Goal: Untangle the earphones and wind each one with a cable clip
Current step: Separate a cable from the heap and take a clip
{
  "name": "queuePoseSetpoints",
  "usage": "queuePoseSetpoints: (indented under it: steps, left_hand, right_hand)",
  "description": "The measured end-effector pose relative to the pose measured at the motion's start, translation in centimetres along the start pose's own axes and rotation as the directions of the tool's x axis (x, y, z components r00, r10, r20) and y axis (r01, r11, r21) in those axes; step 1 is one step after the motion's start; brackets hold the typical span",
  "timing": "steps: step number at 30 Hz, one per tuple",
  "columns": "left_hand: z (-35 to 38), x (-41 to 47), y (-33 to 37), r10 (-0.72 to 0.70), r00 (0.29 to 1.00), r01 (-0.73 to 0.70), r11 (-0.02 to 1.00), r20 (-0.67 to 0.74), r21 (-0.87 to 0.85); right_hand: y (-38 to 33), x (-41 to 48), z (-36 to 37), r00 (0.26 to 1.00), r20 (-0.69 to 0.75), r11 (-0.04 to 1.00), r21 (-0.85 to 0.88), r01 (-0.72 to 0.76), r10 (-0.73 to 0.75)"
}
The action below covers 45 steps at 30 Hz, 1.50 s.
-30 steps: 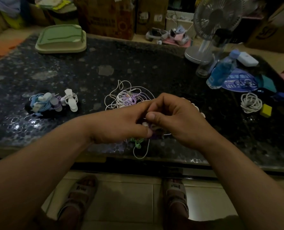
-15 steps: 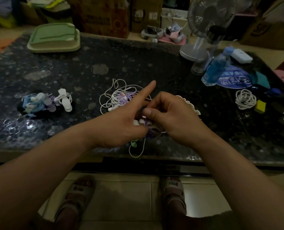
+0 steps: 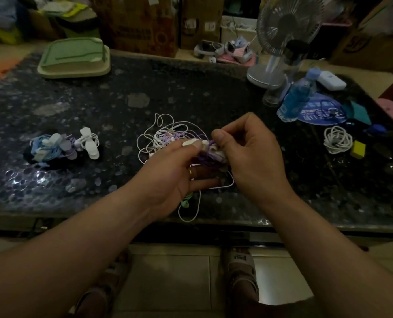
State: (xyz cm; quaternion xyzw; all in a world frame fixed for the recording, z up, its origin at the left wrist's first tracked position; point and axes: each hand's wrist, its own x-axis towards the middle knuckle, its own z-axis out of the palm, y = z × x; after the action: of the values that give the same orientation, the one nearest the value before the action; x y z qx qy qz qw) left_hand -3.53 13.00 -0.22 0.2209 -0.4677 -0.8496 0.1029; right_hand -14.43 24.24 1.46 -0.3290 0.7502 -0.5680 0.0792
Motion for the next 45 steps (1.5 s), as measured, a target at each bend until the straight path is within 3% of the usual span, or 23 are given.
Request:
queuePoseSetpoints:
  steps: [15,21,26,30,36,39,41,45]
  left_hand:
    - [-0.4,0.1,0.2,0.105,0.994,-0.092,0.966,-0.040,0.242]
    - [-0.1,0.1,-0.3,0.159,0.987,-0.158,0.952,0.018,0.261]
    - [-0.1,0.5,-0.7,0.228,0.974,-0.213,0.932,-0.015,0.293]
    - [-0.5,0.6,-0.7,0.251,0.968,-0.231,0.923,-0.024,0.309]
    - [-2.7,0.6,-0.3,0.116,0.990,-0.098,0.975,-0.080,0.200]
    - [-4.5,0.3,0.3,0.057,0.988,-0.043,0.994,-0.143,0.099]
    - [-5.9,0.1,0.8,0.054,0.978,-0.046,0.998,-0.203,0.045]
    - [-9.3,-0.8,2.1,0.095,0.949,-0.112,0.993,-0.300,-0.042]
  right_hand:
    - [-0.3,-0.3,0.0,0.997,0.060,0.999,0.009,-0.041,0.041]
    - [0.0,-0.1,0.0,0.999,0.044,0.997,-0.065,0.028,-0.025]
    - [0.0,0.0,0.0,0.995,0.052,0.991,-0.096,0.088,-0.083]
    - [0.6,0.3,0.4,0.994,0.039,0.969,-0.222,0.104,-0.098]
    - [0.7,0.7,2.7,0.977,0.165,0.984,-0.137,-0.110,0.133]
    - [0.6,0.9,4.3,0.967,0.153,0.978,-0.085,-0.193,0.204]
    - [0.5,1.0,4.8,0.966,0.160,0.979,-0.047,-0.198,0.203]
    - [-0.4,0.5,7.8,0.903,0.415,0.988,-0.141,-0.054,0.109]
